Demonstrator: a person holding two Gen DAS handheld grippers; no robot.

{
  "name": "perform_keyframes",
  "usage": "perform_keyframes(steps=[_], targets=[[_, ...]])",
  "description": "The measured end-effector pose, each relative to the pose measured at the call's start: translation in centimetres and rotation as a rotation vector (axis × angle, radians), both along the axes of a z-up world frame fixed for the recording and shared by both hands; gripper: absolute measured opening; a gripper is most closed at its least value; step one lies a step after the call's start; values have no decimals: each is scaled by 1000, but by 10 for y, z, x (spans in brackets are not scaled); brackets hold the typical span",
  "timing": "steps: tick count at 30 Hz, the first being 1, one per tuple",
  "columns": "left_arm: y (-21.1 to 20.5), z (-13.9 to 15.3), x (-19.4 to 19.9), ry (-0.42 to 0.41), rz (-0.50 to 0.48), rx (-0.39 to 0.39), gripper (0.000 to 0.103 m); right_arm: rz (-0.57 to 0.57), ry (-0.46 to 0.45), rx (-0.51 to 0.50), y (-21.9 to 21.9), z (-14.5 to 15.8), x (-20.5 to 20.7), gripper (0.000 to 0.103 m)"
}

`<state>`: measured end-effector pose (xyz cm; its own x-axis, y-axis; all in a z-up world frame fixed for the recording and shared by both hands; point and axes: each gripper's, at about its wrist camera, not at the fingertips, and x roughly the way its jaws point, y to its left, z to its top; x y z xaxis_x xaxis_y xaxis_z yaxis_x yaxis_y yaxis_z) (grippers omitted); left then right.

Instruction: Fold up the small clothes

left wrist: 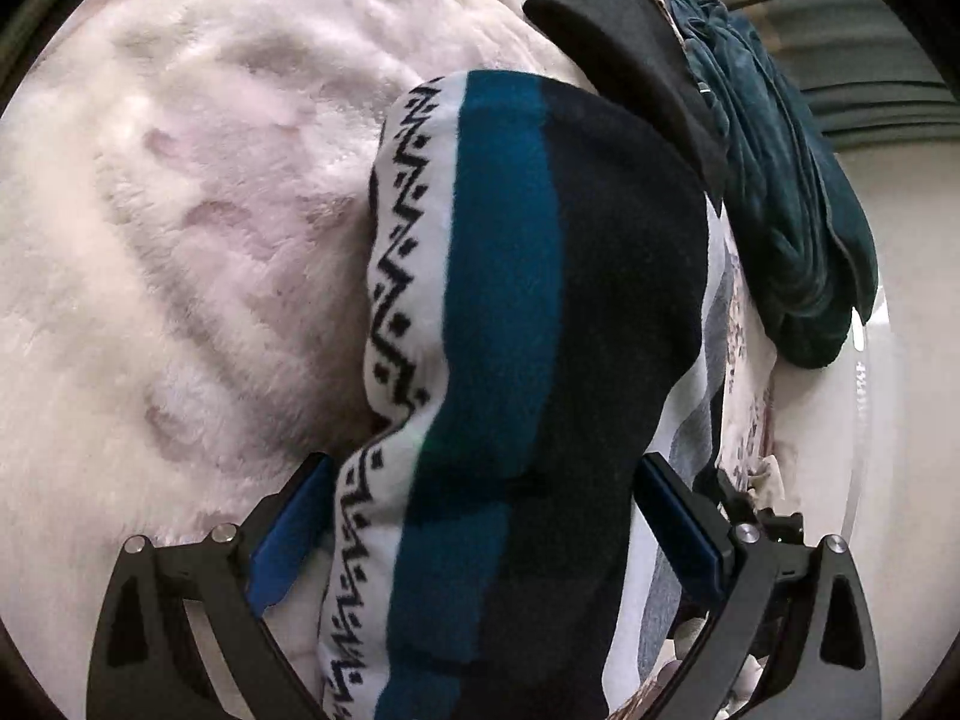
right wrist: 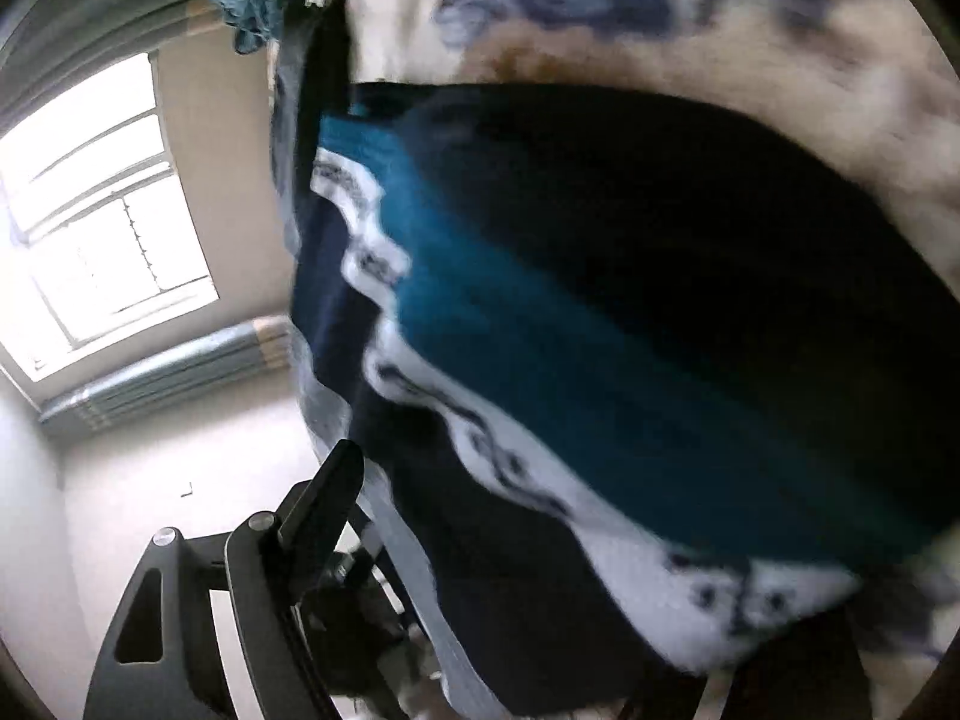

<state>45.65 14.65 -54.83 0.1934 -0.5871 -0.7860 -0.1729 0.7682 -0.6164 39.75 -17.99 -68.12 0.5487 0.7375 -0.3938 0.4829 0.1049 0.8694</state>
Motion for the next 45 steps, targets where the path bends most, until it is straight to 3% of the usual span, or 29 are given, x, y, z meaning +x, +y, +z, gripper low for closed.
perform_keyframes(steps=[3,5,6,7,10,16,22,27,31,35,39,41,45], targets=[[0,-2,2,0,13,-14,100,-24,-23,-13,4,5,5,82],[0,1,4,-27,11,-15,99,-28,-39,-24,9,8,8,72],[-1,6,5,-59,14,-13,78,-21,-30,-47,13,9,9,55],[-3,11,6,-90,6,-23,43,-12,-30,-60,17,11,10,36],[-12,26,9,-145,-20,-12,33,5,-46,-128,25,25,10,28],[-16,66,22,-205,-38,-51,30,-8,-93,-189,26,72,14,24],[-32,120,67,-282,-92,-77,30,-23,-172,-231,14,147,35,24],[-54,165,145,-369,-136,-93,30,-66,-257,-250,-5,196,81,24],[-72,182,221,-422,-157,-105,30,-105,-332,-271,-21,220,153,24],[-85,174,306,-449,-199,-112,30,-129,-387,-296,-29,221,224,24],[-90,138,362,-416,-235,-84,31,-128,-412,-319,-29,197,290,24],[-90,112,379,-378,-248,-58,31,-115,-393,-329,-24,167,320,24],[-83,56,389,-284,-262,7,31,-87,-297,-331,-14,103,342,24]])
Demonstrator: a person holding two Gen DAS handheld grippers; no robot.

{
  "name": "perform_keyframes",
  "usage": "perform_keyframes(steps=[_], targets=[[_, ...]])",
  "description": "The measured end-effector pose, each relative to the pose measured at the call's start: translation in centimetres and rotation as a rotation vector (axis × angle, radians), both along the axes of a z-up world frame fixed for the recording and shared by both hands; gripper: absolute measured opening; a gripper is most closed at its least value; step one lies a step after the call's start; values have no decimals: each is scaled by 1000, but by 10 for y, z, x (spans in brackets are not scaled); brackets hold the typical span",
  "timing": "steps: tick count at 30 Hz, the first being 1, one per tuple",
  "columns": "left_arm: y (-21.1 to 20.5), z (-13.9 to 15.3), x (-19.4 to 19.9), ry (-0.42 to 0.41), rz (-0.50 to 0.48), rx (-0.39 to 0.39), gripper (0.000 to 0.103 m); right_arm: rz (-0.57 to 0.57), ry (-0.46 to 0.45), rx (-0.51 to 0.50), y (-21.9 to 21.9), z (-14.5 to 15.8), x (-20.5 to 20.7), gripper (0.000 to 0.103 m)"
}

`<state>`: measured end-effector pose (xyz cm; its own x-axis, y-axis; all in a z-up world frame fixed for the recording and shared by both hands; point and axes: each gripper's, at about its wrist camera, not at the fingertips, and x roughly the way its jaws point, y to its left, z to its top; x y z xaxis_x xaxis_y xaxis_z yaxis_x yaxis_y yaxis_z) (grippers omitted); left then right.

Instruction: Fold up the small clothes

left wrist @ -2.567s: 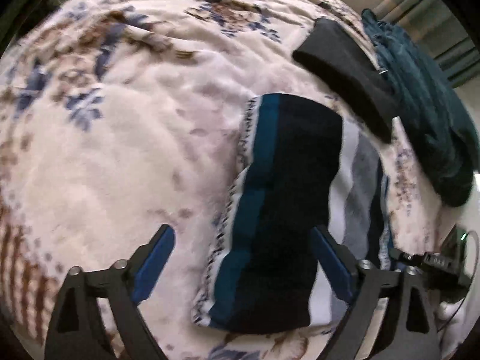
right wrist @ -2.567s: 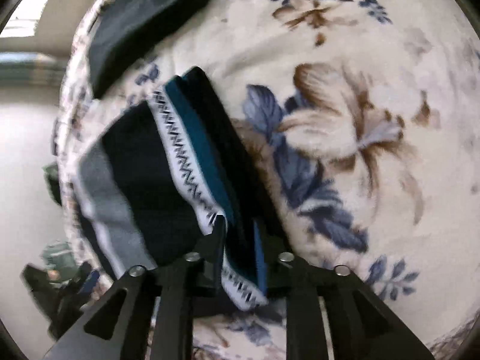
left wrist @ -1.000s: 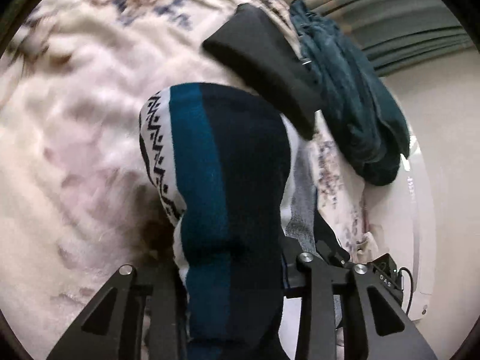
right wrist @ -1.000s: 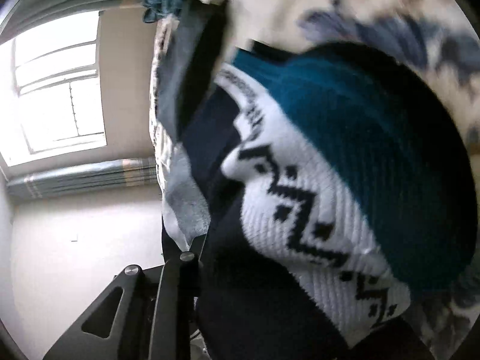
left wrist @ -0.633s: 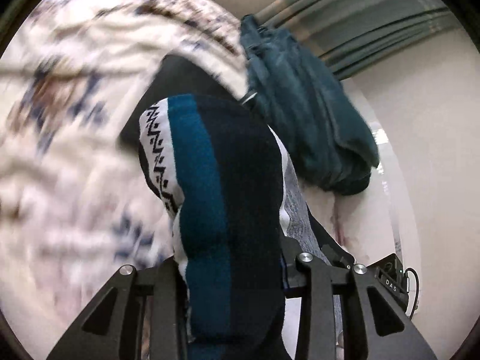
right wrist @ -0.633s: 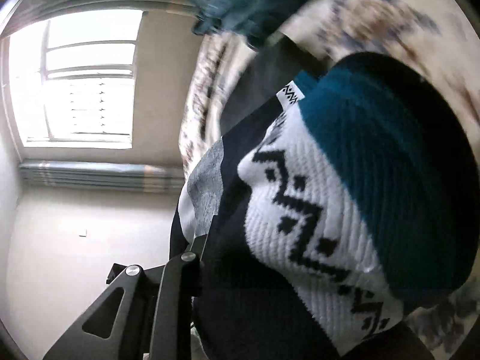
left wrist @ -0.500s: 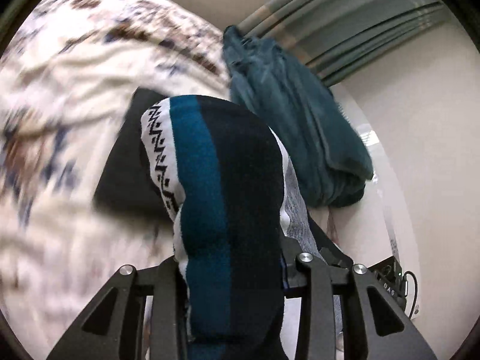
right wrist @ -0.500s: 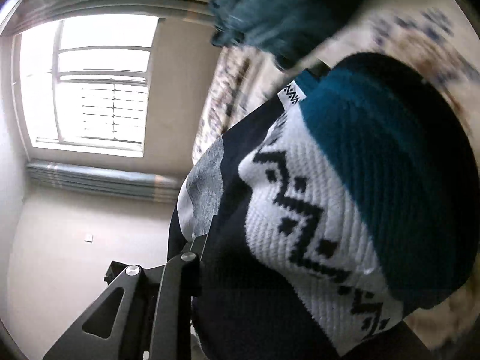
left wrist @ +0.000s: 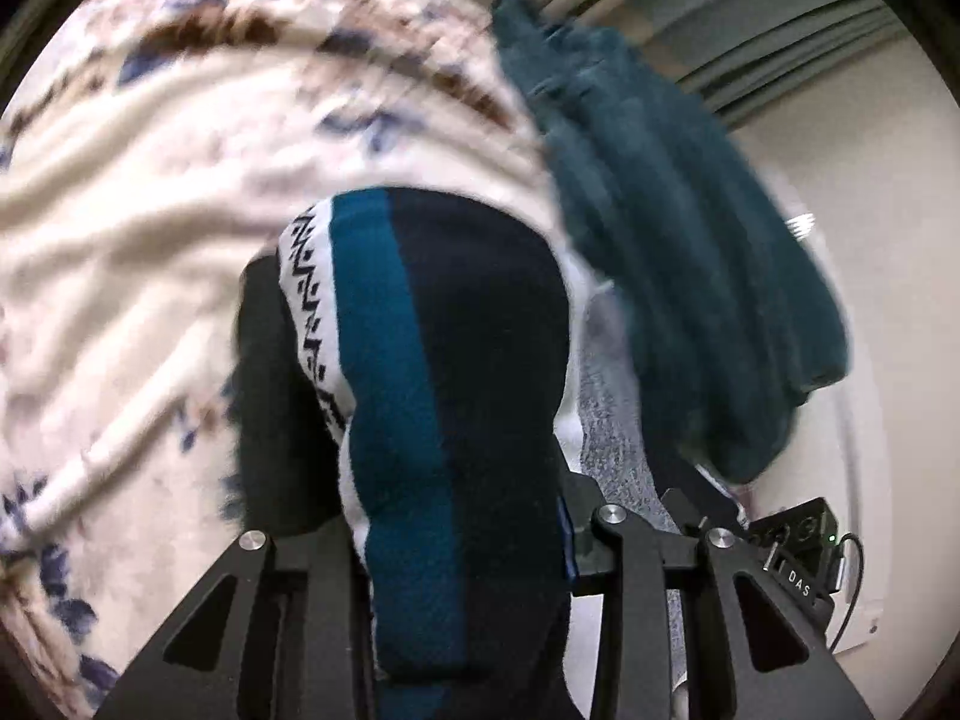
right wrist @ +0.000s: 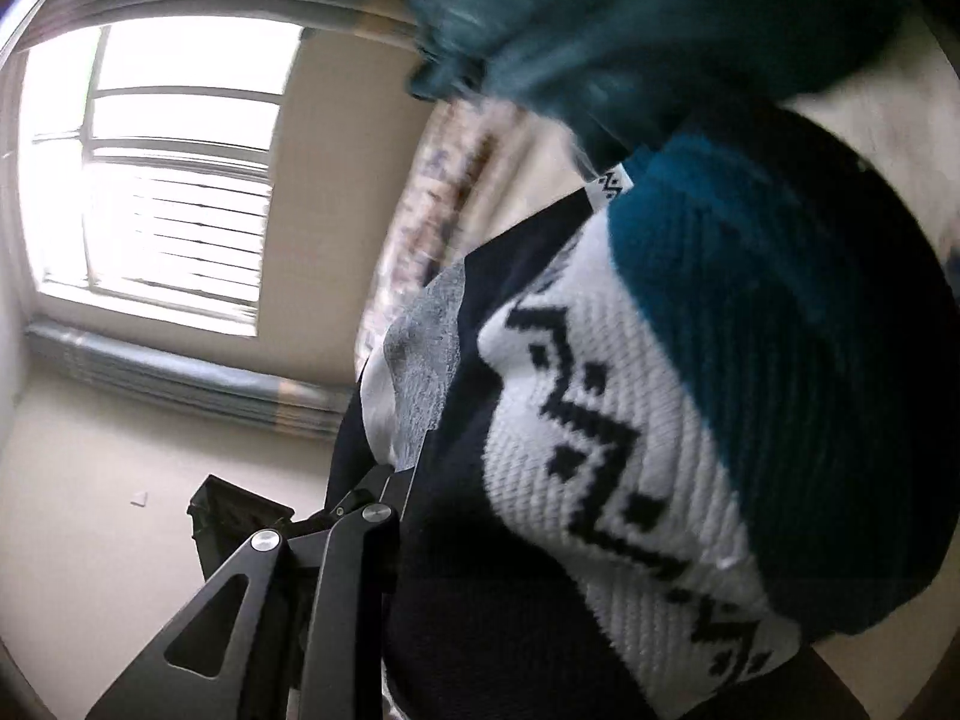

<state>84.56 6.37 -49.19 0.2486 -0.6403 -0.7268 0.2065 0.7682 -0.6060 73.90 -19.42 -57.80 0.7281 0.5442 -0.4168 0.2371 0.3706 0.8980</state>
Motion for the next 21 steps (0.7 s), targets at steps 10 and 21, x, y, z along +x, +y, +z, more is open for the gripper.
perform_keyframes(steps=[10,21], targets=[[24,-11,-14,59,59,-20,38,32,146,-51,-23,-22,-20,40],[18,44,-59,-8,149,331,58,-4,314,-428,-60,35,-44,43]])
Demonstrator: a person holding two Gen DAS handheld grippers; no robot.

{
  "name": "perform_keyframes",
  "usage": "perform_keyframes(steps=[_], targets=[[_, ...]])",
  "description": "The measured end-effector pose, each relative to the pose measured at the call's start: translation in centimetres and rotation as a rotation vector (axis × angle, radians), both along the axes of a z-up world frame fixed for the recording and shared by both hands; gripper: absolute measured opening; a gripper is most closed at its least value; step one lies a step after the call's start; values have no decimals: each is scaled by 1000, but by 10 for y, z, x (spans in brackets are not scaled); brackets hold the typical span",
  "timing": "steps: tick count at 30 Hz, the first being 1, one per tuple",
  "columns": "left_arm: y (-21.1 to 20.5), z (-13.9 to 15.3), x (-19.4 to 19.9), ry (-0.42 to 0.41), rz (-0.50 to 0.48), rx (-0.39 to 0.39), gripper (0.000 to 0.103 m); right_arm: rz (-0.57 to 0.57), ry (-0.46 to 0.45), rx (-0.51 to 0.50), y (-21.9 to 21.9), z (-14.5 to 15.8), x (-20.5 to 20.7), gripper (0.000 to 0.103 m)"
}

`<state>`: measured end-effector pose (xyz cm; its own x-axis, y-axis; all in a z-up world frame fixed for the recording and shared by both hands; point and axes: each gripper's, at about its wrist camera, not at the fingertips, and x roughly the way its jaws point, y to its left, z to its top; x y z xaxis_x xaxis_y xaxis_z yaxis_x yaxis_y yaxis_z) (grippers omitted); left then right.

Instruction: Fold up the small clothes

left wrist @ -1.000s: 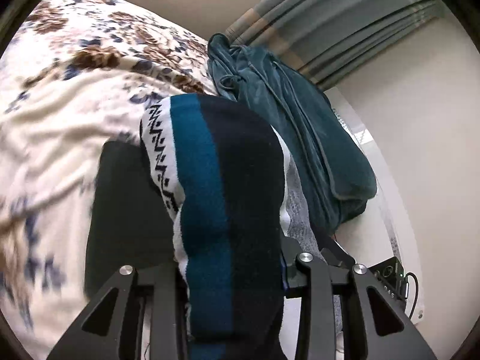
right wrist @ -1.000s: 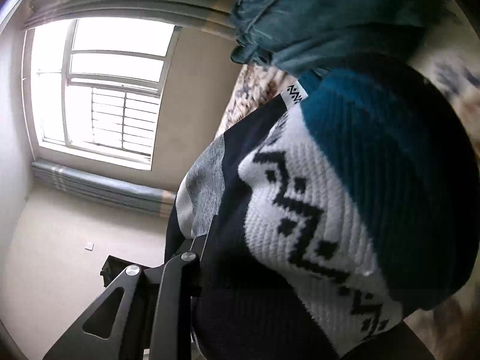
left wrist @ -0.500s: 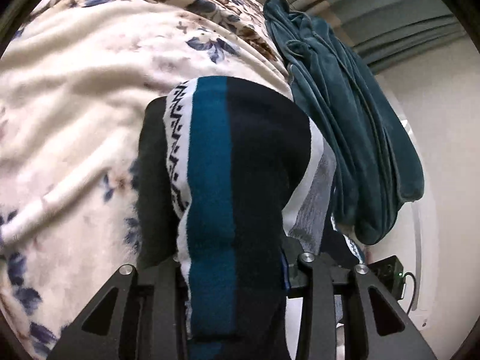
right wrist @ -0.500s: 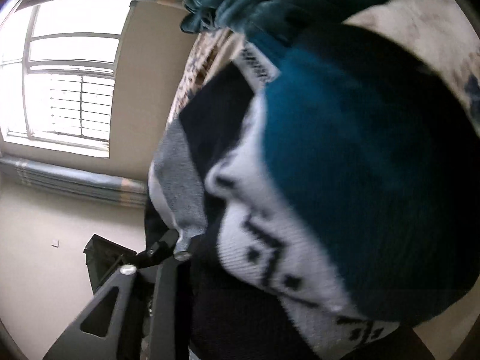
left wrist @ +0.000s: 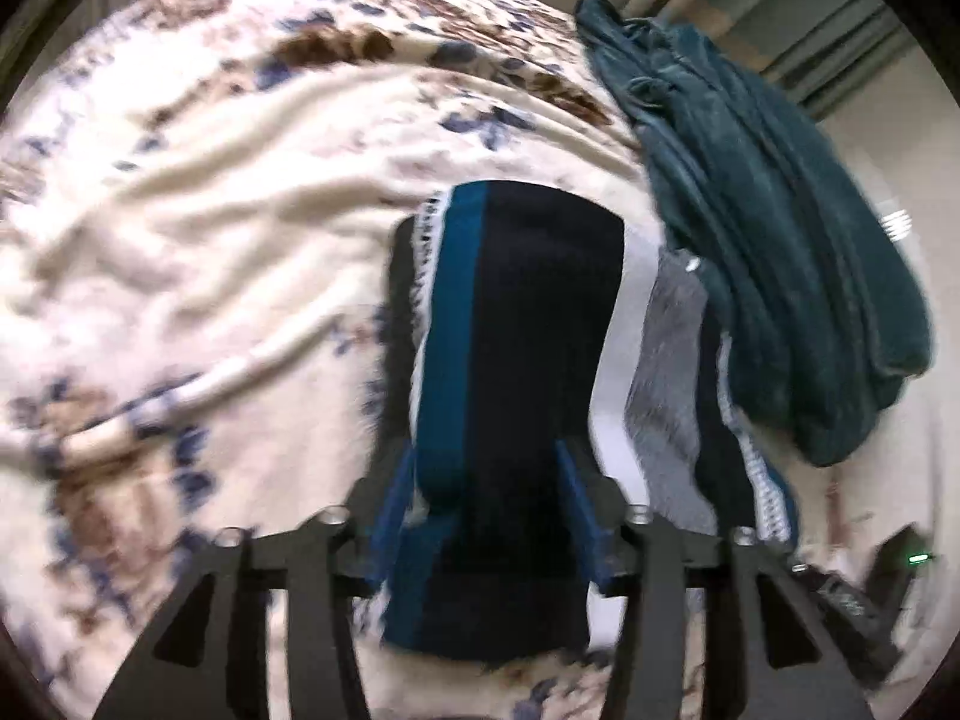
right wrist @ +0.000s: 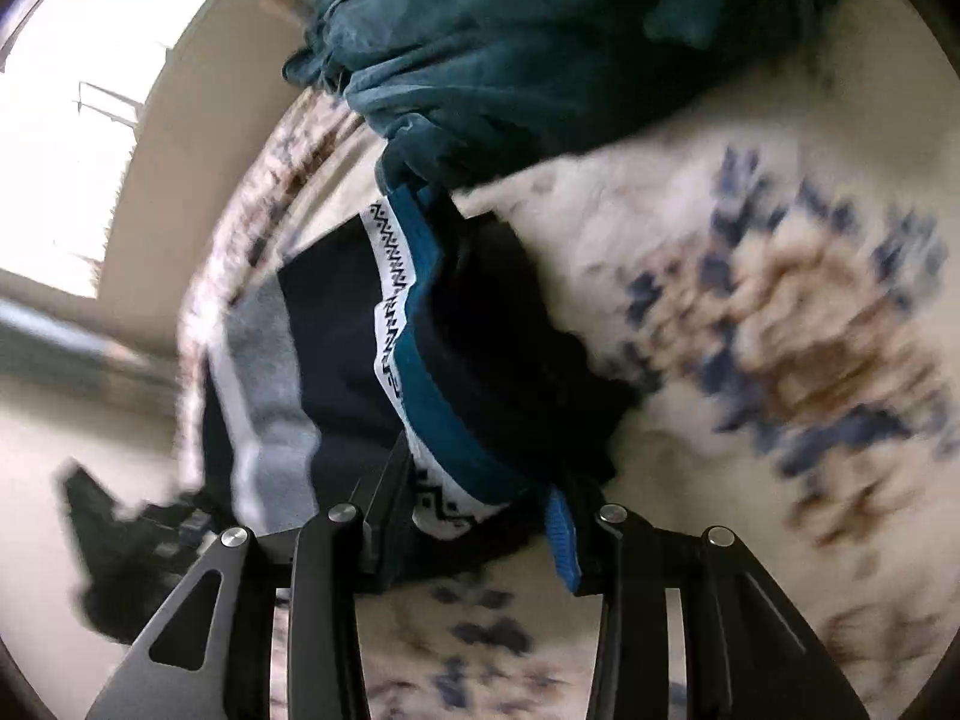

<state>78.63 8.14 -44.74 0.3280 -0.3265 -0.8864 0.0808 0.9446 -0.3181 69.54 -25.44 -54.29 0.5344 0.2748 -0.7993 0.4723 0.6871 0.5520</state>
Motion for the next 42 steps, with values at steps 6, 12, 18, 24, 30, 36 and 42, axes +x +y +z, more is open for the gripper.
perform_keyframes(steps=[6,12,18,24,30,36,42], targets=[[-22,44,-52,-117,-9,274,99,90,94,-383,26,67,-25,102],[-35,78,-93,-155,-6,326,99,136,78,-628,47,131,-51,103],[-41,122,-129,-206,1,330,99,153,36,-683,59,199,-86,103],[-39,187,-181,-262,12,324,99,159,-31,-712,73,268,-131,103],[-30,264,-244,-341,25,331,99,158,-115,-747,87,359,-204,103],[-23,329,-306,-399,30,332,99,154,-187,-760,92,440,-275,103],[-22,379,-362,-436,48,330,99,151,-255,-766,97,508,-341,103]])
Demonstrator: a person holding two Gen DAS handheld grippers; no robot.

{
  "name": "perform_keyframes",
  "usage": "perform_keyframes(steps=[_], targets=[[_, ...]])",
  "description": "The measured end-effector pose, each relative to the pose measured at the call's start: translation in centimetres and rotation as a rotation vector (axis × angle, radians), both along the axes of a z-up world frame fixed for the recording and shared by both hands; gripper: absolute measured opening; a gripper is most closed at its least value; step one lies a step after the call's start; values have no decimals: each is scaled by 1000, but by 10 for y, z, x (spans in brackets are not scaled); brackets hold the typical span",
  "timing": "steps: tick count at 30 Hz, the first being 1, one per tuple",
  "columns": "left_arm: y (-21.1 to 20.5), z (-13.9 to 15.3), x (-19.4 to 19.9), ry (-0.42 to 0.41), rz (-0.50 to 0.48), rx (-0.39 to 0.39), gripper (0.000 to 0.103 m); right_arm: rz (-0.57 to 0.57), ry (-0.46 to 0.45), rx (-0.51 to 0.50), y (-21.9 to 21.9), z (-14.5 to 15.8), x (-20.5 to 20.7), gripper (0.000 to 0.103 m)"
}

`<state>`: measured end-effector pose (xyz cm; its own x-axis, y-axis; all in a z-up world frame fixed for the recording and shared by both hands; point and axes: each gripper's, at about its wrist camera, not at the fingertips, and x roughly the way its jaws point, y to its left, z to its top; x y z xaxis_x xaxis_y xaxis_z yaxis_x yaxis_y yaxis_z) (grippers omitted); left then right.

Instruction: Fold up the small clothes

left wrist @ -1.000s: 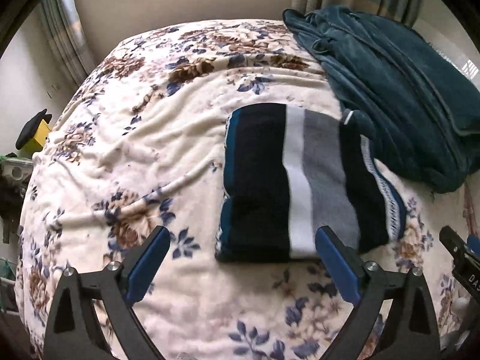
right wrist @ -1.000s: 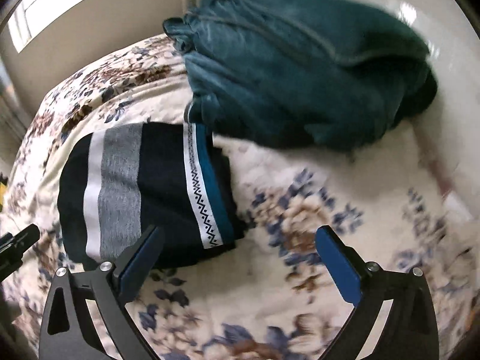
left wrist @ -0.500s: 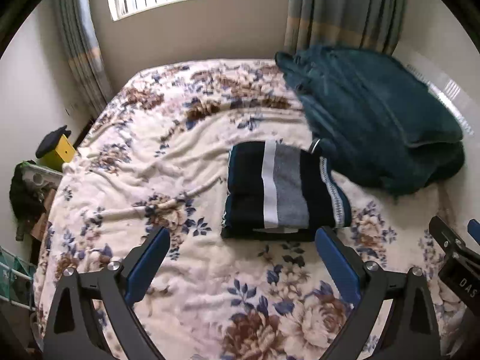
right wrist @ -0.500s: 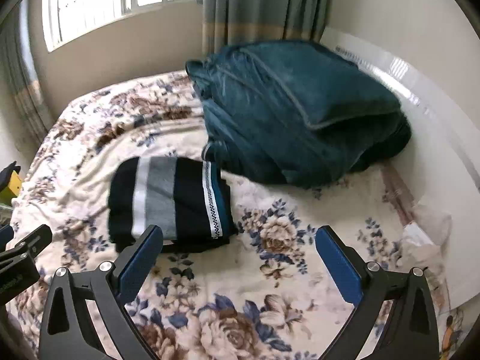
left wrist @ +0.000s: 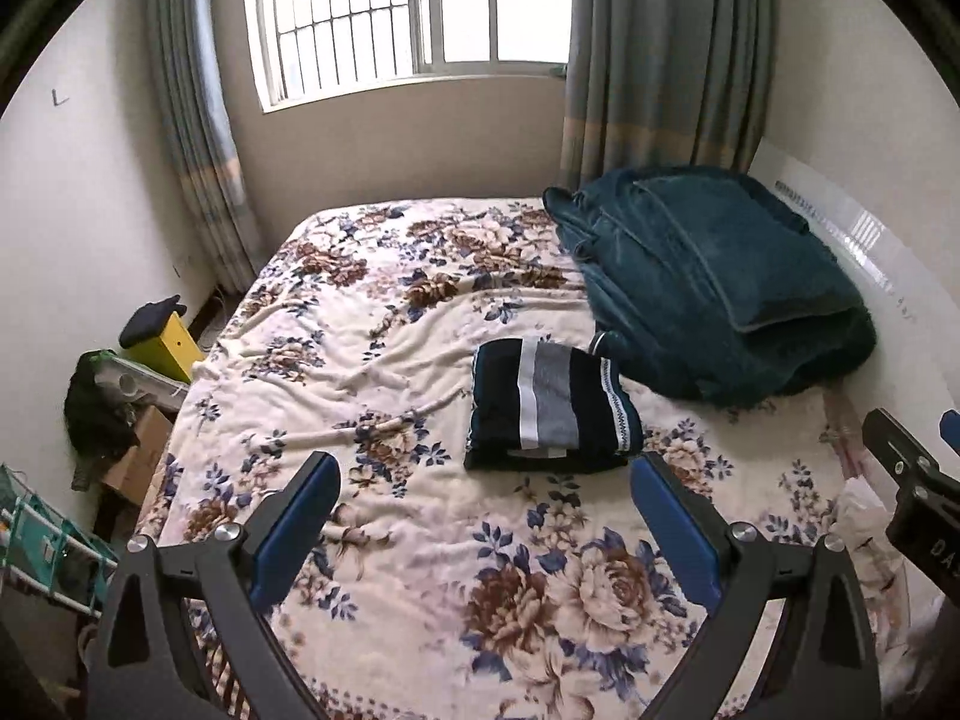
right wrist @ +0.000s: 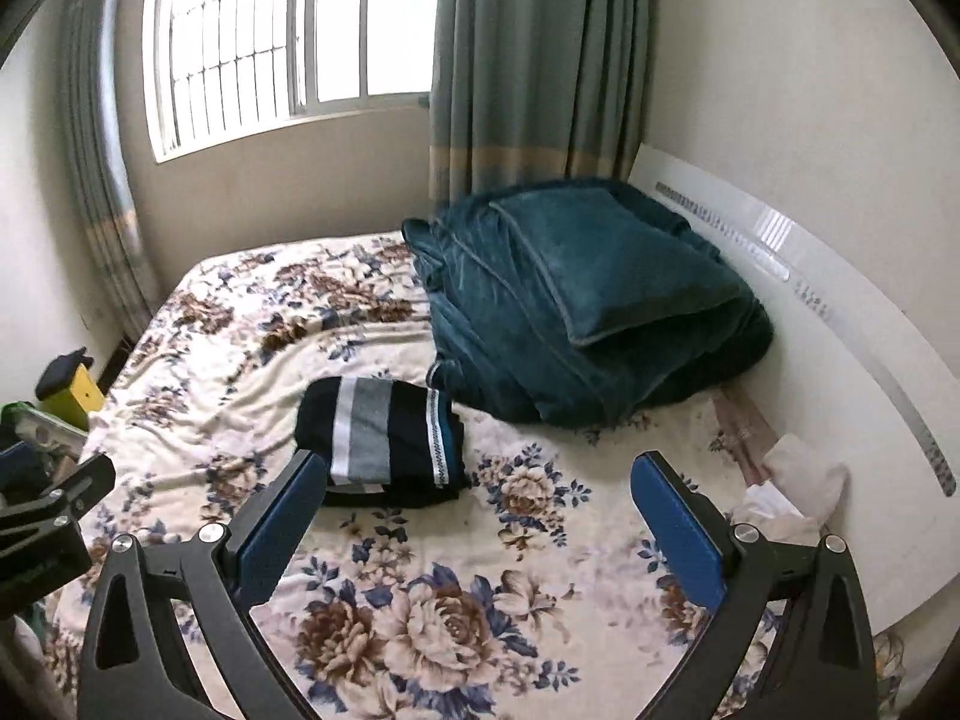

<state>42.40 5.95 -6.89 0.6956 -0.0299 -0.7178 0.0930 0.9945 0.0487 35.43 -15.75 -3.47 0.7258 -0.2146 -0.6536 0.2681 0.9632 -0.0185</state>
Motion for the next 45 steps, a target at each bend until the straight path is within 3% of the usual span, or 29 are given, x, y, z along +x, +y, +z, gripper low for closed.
perform_keyframes(steps=[8,17,18,45], targets=[[-6,40,-58,-49,-8,-3,99,39,-40,2,8,52,-70,103],[-8,53,-88,-67,1,-18,99,51,-80,-24,6,89,-117,103],[-8,53,-89,-70,4,-22,103,51,-81,-28,7,91,-120,103],[-27,68,-105,-109,50,-3,103,100,-90,2,-13,99,-116,103]])
